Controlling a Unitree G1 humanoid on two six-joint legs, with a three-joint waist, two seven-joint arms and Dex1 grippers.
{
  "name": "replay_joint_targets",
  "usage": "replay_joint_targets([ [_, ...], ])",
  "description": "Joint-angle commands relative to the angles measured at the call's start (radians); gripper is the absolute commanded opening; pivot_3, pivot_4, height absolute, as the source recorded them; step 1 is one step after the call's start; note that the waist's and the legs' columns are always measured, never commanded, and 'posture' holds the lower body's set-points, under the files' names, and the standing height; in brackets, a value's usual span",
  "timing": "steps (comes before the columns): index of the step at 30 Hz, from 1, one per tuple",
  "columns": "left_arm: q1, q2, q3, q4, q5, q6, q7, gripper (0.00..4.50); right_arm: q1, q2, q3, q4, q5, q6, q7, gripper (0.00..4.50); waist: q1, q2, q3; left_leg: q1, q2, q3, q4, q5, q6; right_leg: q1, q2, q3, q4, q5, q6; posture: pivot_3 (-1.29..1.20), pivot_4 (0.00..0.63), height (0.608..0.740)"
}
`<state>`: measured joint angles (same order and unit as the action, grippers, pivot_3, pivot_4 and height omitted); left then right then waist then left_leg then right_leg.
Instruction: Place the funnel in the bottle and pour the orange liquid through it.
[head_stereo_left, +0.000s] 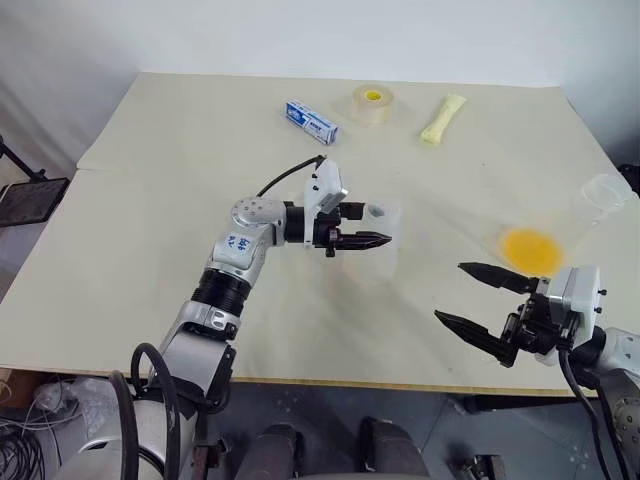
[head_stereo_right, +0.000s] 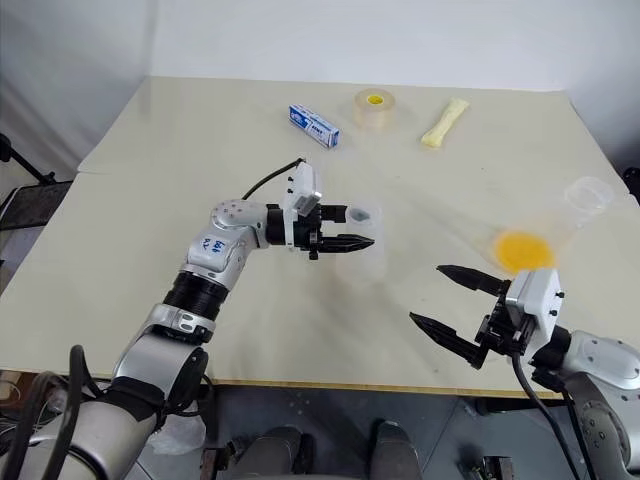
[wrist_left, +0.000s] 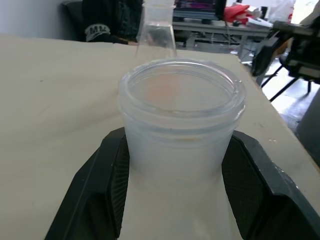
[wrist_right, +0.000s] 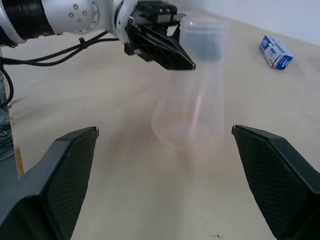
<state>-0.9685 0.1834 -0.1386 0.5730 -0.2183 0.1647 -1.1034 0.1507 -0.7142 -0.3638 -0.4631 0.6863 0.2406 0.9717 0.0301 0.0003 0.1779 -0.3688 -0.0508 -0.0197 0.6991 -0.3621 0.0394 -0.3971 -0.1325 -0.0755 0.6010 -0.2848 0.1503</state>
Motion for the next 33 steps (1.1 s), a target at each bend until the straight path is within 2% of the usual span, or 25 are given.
replay_joint_targets([
  [1, -0.022, -0.009, -0.010, -0.001, 0.017, -0.033, 0.005, 2.29, 0.001, 0.009, -0.016, -0.029, -0.004, -0.024, -0.008, 4.50, 0.000, 0.000, 0.000, 0.000, 0.000, 0.000, 0.000, 0.000, 0.000, 0.000, 0.000, 0.000, 0.000, 0.000, 0.000, 0.00, 0.150, 0.740],
  [3, -0.012, -0.009, -0.018, 0.002, 0.028, -0.040, 0.003, 2.29, 0.002, 0.012, -0.016, -0.031, -0.007, -0.027, -0.012, 4.50, 0.000, 0.000, 0.000, 0.000, 0.000, 0.000, 0.000, 0.000, 0.000, 0.000, 0.000, 0.000, 0.000, 0.000, 0.000, 0.00, 0.150, 0.740],
  [9, -0.005, -0.014, -0.026, -0.004, 0.038, -0.020, 0.026, 4.28, 0.004, 0.009, -0.023, -0.031, -0.014, -0.026, -0.014, 4.50, 0.000, 0.000, 0.000, 0.000, 0.000, 0.000, 0.000, 0.000, 0.000, 0.000, 0.000, 0.000, 0.000, 0.000, 0.000, 0.00, 0.150, 0.740],
  [10, -0.004, -0.014, -0.026, -0.008, 0.036, -0.017, 0.026, 4.48, 0.003, 0.008, -0.025, -0.032, -0.013, -0.025, -0.015, 4.50, 0.000, 0.000, 0.000, 0.000, 0.000, 0.000, 0.000, 0.000, 0.000, 0.000, 0.000, 0.000, 0.000, 0.000, 0.000, 0.00, 0.150, 0.740],
  [17, 0.001, 0.006, -0.022, -0.057, 0.021, 0.051, 0.022, 4.48, -0.003, -0.007, -0.038, -0.030, -0.007, -0.017, -0.010, 4.50, 0.000, 0.000, 0.000, 0.000, 0.000, 0.000, 0.000, 0.000, 0.000, 0.000, 0.000, 0.000, 0.000, 0.000, 0.000, 0.00, 0.150, 0.740],
  [25, -0.017, 0.081, -0.030, -0.122, 0.048, 0.125, 0.030, 4.48, -0.016, -0.038, -0.059, -0.013, 0.002, -0.005, 0.011, 4.50, -0.001, 0.000, 0.000, 0.000, 0.000, 0.000, 0.000, 0.000, 0.000, 0.000, 0.000, 0.000, 0.001, 0.000, 0.000, 0.00, 0.150, 0.740],
  [33, 0.024, 0.173, 0.049, -0.280, -0.044, 0.285, 0.034, 4.48, -0.031, -0.052, -0.068, 0.006, 0.003, 0.005, 0.034, 4.50, -0.003, 0.000, 0.000, 0.000, 0.000, -0.001, 0.000, 0.000, 0.000, 0.000, 0.000, 0.000, 0.001, 0.000, 0.000, 0.00, 0.150, 0.740],
])
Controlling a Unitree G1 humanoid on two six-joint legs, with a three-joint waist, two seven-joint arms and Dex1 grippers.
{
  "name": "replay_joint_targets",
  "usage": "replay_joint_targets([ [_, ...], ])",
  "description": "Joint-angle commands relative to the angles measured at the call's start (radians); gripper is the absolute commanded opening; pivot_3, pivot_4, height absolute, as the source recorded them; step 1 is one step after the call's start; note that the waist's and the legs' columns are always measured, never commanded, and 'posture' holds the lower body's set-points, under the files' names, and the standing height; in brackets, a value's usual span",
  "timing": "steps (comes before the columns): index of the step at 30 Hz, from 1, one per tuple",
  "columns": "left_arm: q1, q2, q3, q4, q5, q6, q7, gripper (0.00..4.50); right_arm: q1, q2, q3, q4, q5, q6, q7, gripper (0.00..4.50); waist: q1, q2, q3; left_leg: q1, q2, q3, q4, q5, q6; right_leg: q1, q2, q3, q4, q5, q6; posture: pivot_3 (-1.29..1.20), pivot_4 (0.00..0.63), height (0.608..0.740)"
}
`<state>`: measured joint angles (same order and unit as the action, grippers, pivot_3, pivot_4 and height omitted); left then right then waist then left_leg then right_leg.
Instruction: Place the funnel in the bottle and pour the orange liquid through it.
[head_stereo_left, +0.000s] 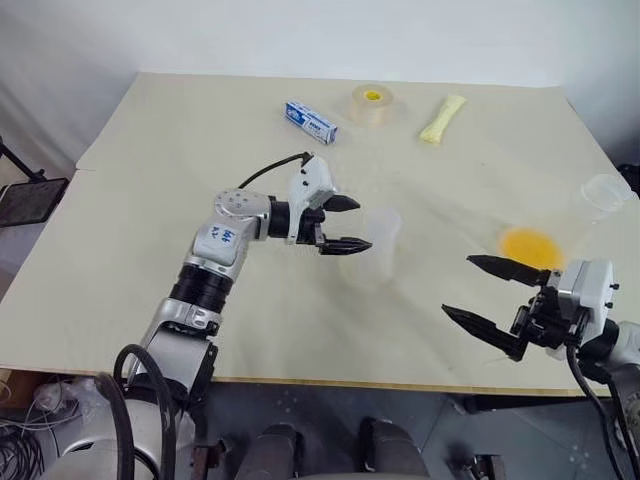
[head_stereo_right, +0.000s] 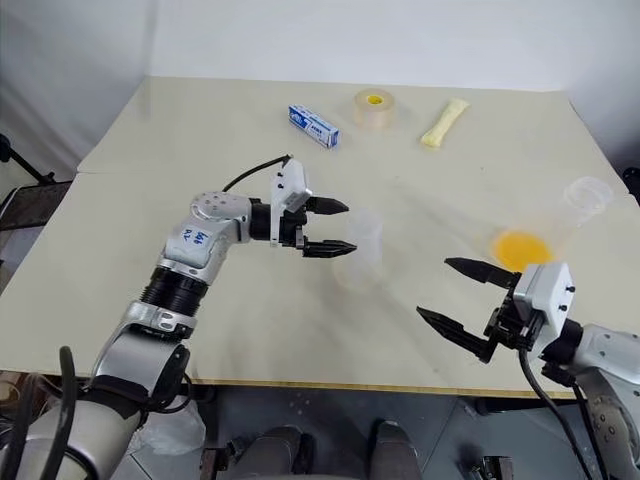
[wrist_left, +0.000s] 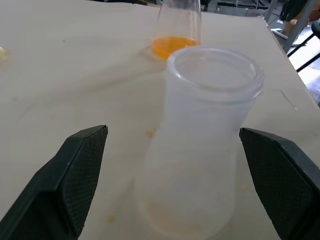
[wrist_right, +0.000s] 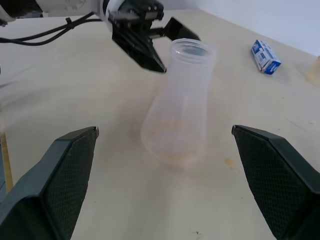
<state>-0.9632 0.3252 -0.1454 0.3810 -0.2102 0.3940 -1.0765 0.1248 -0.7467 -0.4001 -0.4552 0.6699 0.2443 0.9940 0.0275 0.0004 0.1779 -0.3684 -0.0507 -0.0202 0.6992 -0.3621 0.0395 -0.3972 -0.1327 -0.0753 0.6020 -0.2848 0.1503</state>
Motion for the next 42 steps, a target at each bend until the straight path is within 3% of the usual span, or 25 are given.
replay_joint_targets([
  [1, 0.027, 0.043, 0.073, -0.106, -0.065, 0.072, 0.016, 4.48, -0.007, -0.019, -0.032, 0.000, 0.020, 0.002, 0.013, 4.50, -0.001, 0.000, 0.000, 0.000, 0.000, 0.000, 0.000, 0.000, 0.000, 0.000, 0.000, 0.000, 0.000, 0.000, 0.000, 0.00, 0.150, 0.740],
  [9, 0.184, 0.219, 0.315, -0.165, -0.140, 0.084, 0.113, 4.48, 0.001, -0.021, -0.042, 0.007, 0.033, 0.012, 0.024, 4.50, -0.008, 0.000, 0.000, 0.001, 0.001, 0.000, -0.001, 0.000, -0.001, -0.001, 0.001, 0.001, 0.001, 0.000, 0.000, 0.00, 0.150, 0.740],
  [16, 0.470, 0.351, 0.455, -0.186, -0.148, -0.019, 0.108, 4.48, 0.014, -0.018, -0.047, 0.002, 0.045, 0.027, 0.021, 4.50, 0.000, 0.001, 0.000, 0.001, 0.000, -0.002, 0.000, 0.000, -0.001, -0.001, -0.002, 0.001, 0.002, 0.000, 0.000, 0.00, 0.150, 0.740],
  [22, 0.557, 0.368, 0.489, -0.179, -0.181, -0.067, 0.096, 4.48, -0.002, -0.022, -0.041, 0.007, 0.049, 0.037, 0.021, 4.50, 0.004, 0.001, 0.000, 0.001, 0.000, -0.003, 0.001, 0.000, -0.001, 0.000, -0.002, 0.001, 0.002, 0.000, -0.001, 0.00, 0.150, 0.740],
  [29, 0.433, 0.278, 0.401, -0.072, -0.117, -0.188, 0.165, 4.48, -0.025, -0.021, -0.040, -0.005, 0.054, 0.050, 0.014, 4.50, 0.005, 0.001, 0.000, 0.001, -0.001, -0.003, 0.001, 0.000, -0.001, 0.000, -0.002, 0.000, 0.003, 0.000, -0.001, 0.00, 0.150, 0.740],
  [37, 0.123, 0.190, 0.286, 0.440, 0.050, -0.469, 0.272, 4.48, 0.017, -0.009, -0.076, -0.076, 0.065, 0.057, -0.020, 4.50, 0.002, 0.000, 0.000, 0.001, -0.002, -0.001, 0.000, 0.000, -0.001, -0.001, -0.001, 0.000, 0.005, 0.000, 0.000, 0.00, 0.150, 0.740],
  [42, 0.012, 0.173, 0.262, 0.652, 0.103, -0.578, 0.304, 4.48, 0.066, 0.002, -0.099, -0.122, 0.074, 0.056, -0.046, 4.50, -0.001, 0.000, 0.000, 0.001, -0.003, 0.001, 0.000, 0.000, 0.000, -0.002, -0.001, -0.001, 0.005, 0.000, 0.000, 0.00, 0.150, 0.740],
])
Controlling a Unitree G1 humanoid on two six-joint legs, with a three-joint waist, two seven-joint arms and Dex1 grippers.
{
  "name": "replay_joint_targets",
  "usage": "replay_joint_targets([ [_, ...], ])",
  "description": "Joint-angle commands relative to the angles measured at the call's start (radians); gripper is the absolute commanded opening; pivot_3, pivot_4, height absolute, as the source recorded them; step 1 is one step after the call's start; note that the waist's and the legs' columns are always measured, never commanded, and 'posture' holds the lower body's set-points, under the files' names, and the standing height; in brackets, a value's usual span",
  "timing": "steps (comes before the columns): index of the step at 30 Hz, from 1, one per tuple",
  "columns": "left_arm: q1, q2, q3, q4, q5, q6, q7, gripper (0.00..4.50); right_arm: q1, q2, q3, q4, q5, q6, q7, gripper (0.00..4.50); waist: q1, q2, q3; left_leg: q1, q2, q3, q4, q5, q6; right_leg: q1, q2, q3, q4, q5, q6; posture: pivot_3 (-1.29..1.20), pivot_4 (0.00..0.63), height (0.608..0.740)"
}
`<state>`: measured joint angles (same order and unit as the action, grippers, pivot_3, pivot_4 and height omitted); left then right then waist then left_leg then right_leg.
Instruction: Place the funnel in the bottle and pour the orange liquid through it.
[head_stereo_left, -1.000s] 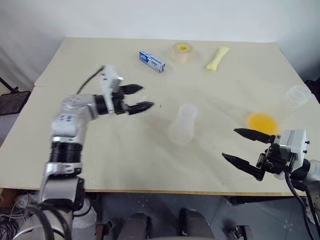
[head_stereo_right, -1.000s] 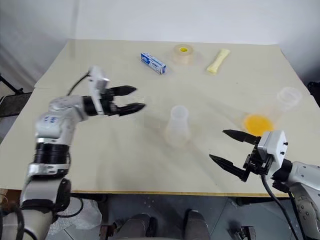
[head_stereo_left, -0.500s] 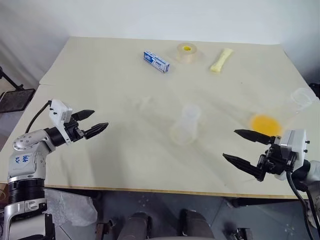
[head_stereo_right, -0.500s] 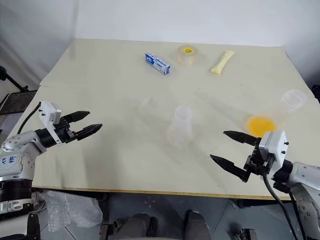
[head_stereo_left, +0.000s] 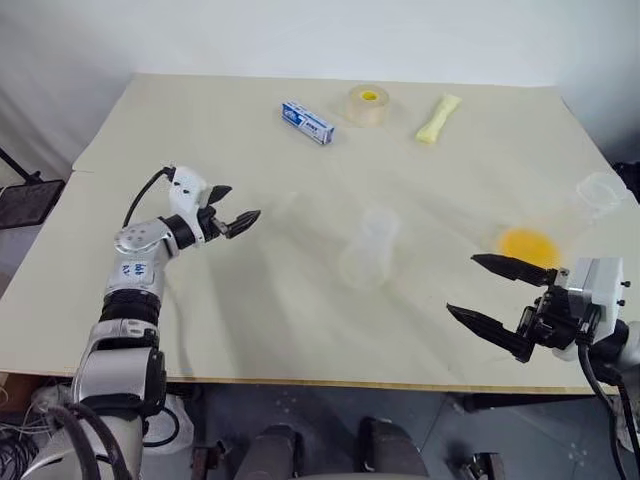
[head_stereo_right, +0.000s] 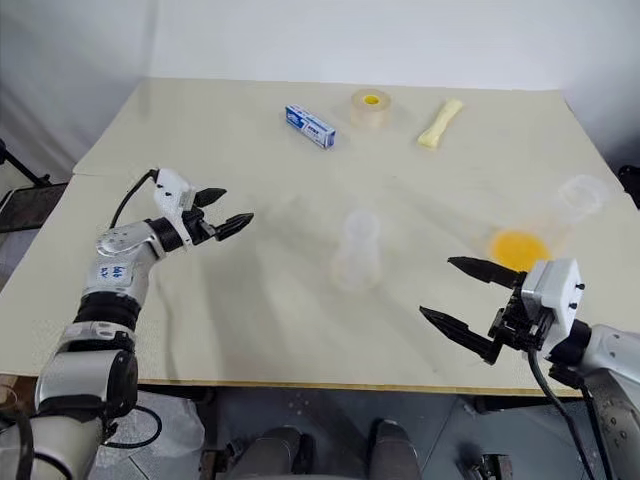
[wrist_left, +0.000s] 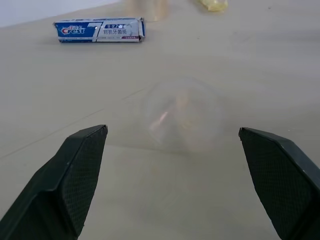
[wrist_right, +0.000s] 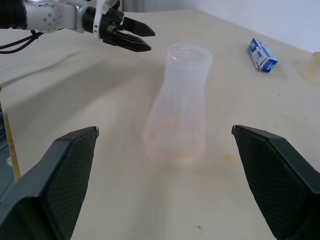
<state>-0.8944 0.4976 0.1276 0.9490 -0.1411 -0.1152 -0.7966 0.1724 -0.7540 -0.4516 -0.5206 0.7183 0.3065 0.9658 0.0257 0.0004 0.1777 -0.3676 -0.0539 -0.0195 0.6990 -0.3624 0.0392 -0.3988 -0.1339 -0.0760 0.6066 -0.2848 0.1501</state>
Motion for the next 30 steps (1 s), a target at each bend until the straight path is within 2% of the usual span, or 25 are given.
replay_joint_targets([
  [1, -0.077, -0.004, -0.019, 0.120, 0.048, -0.086, 0.035, 4.48, 0.027, 0.011, -0.052, -0.065, 0.029, -0.006, -0.023, 4.50, 0.001, 0.000, 0.000, 0.000, 0.000, 0.000, 0.000, 0.000, 0.000, 0.000, 0.000, 0.000, 0.000, 0.000, 0.000, 0.00, 0.150, 0.740],
  [10, -0.195, -0.023, -0.028, 0.287, 0.099, -0.139, 0.095, 4.48, 0.058, 0.006, -0.085, -0.127, 0.102, 0.009, -0.033, 4.50, 0.003, -0.001, 0.000, 0.000, 0.000, 0.000, 0.000, 0.000, 0.001, 0.000, -0.001, 0.000, 0.000, 0.000, 0.001, 0.00, 0.150, 0.740],
  [25, -0.263, -0.088, -0.034, 0.357, 0.158, -0.131, 0.175, 4.48, 0.016, 0.014, -0.081, -0.112, 0.122, 0.023, -0.071, 4.50, 0.002, -0.001, 0.000, 0.000, 0.000, 0.000, 0.000, 0.000, 0.001, 0.000, -0.001, 0.000, 0.001, 0.000, 0.001, 0.00, 0.150, 0.740],
  [28, -0.269, -0.097, -0.031, 0.364, 0.166, -0.120, 0.186, 3.88, 0.014, 0.016, -0.087, -0.106, 0.132, 0.026, -0.080, 4.50, 0.002, -0.001, 0.000, 0.000, 0.000, 0.000, 0.000, 0.000, 0.001, 0.000, -0.001, 0.000, 0.001, 0.000, 0.001, 0.00, 0.150, 0.740],
  [30, -0.270, -0.100, -0.029, 0.365, 0.168, -0.120, 0.186, 3.23, 0.014, 0.016, -0.089, -0.103, 0.136, 0.027, -0.083, 4.50, 0.003, -0.001, 0.000, 0.000, 0.000, 0.000, 0.000, 0.000, 0.001, 0.000, -0.001, 0.000, 0.001, 0.000, 0.001, 0.00, 0.150, 0.740],
])
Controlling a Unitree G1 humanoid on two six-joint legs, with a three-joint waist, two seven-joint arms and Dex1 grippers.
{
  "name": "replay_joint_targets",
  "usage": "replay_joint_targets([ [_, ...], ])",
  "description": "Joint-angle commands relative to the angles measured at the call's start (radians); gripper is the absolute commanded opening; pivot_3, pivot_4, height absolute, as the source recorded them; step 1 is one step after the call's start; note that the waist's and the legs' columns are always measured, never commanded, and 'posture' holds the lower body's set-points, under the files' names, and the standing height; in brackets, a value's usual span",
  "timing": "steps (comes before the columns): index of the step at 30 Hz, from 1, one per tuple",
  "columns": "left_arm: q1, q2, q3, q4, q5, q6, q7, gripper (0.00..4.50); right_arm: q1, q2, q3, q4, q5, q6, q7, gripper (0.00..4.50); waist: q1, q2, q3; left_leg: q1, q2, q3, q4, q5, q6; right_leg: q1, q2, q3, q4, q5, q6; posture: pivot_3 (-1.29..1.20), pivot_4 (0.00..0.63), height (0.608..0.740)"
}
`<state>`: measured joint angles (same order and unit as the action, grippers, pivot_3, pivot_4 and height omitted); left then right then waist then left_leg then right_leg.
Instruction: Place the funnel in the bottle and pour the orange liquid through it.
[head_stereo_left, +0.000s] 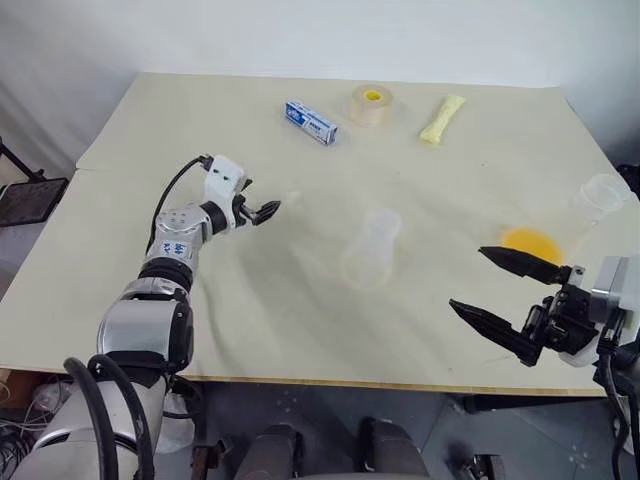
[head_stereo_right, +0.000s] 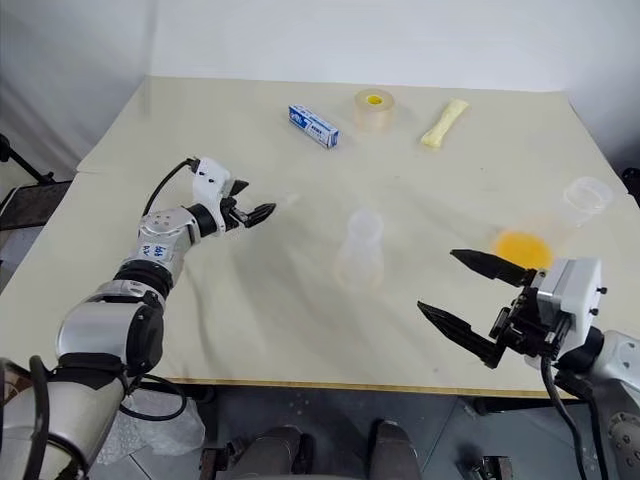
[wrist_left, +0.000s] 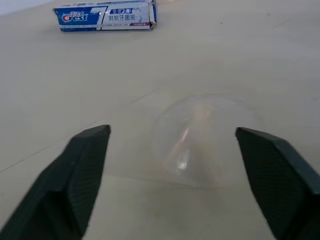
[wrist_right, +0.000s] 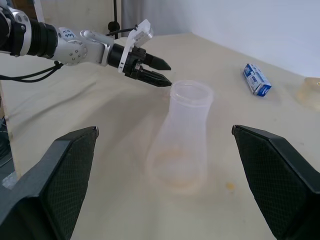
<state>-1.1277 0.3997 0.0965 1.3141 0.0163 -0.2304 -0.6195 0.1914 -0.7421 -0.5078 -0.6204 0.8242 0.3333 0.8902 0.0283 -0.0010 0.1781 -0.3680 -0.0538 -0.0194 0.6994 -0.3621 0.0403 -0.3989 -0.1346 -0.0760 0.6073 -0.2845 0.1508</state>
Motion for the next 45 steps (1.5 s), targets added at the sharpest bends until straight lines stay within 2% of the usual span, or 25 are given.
replay_joint_targets([
  [1, -0.037, -0.004, 0.004, 0.000, 0.010, -0.008, 0.006, 2.94, -0.005, 0.004, -0.033, -0.002, 0.032, 0.000, -0.008, 4.50, 0.000, 0.000, 0.000, 0.000, 0.000, 0.000, 0.000, 0.000, 0.000, 0.000, 0.000, 0.000, 0.000, 0.000, 0.000, 0.00, 0.150, 0.740],
  [10, -0.051, 0.001, 0.022, 0.000, -0.004, 0.014, -0.018, 0.04, -0.030, -0.004, -0.020, 0.004, 0.039, 0.003, -0.023, 4.50, 0.000, 0.000, 0.000, 0.000, 0.000, 0.000, 0.000, 0.000, 0.000, 0.000, 0.000, 0.000, 0.000, 0.000, 0.000, 0.00, 0.150, 0.740],
  [23, -0.080, 0.042, 0.050, -0.017, -0.024, 0.039, -0.126, 0.04, -0.072, -0.008, -0.004, 0.021, 0.020, 0.005, -0.025, 4.50, 0.000, 0.000, 0.000, 0.000, 0.000, 0.000, 0.000, 0.000, 0.000, 0.000, 0.000, 0.000, 0.000, 0.000, 0.000, 0.00, 0.150, 0.740],
  [28, -0.107, 0.050, 0.099, -0.034, -0.083, 0.102, -0.209, 0.04, -0.078, -0.005, -0.006, 0.021, 0.014, 0.007, -0.026, 4.50, -0.001, 0.000, 0.000, 0.000, 0.000, 0.000, 0.000, 0.000, 0.000, 0.000, 0.000, 0.000, 0.001, 0.000, 0.000, 0.00, 0.150, 0.740],
  [38, -0.212, 0.077, 0.174, -0.128, -0.215, 0.324, -0.372, 0.04, -0.072, 0.005, -0.006, 0.022, 0.000, 0.000, -0.033, 4.50, -0.004, 0.000, 0.000, -0.001, 0.000, 0.000, 0.000, 0.000, 0.000, -0.001, 0.000, 0.000, 0.002, 0.000, 0.000, 0.00, 0.150, 0.740],
  [45, -0.273, 0.103, 0.120, -0.221, -0.251, 0.587, -0.614, 0.04, -0.070, 0.018, -0.002, 0.022, -0.013, -0.006, -0.033, 4.50, -0.002, 0.000, 0.000, -0.001, 0.000, 0.000, 0.001, 0.000, 0.001, -0.002, 0.000, 0.000, 0.003, 0.000, 0.000, 0.00, 0.150, 0.740],
])
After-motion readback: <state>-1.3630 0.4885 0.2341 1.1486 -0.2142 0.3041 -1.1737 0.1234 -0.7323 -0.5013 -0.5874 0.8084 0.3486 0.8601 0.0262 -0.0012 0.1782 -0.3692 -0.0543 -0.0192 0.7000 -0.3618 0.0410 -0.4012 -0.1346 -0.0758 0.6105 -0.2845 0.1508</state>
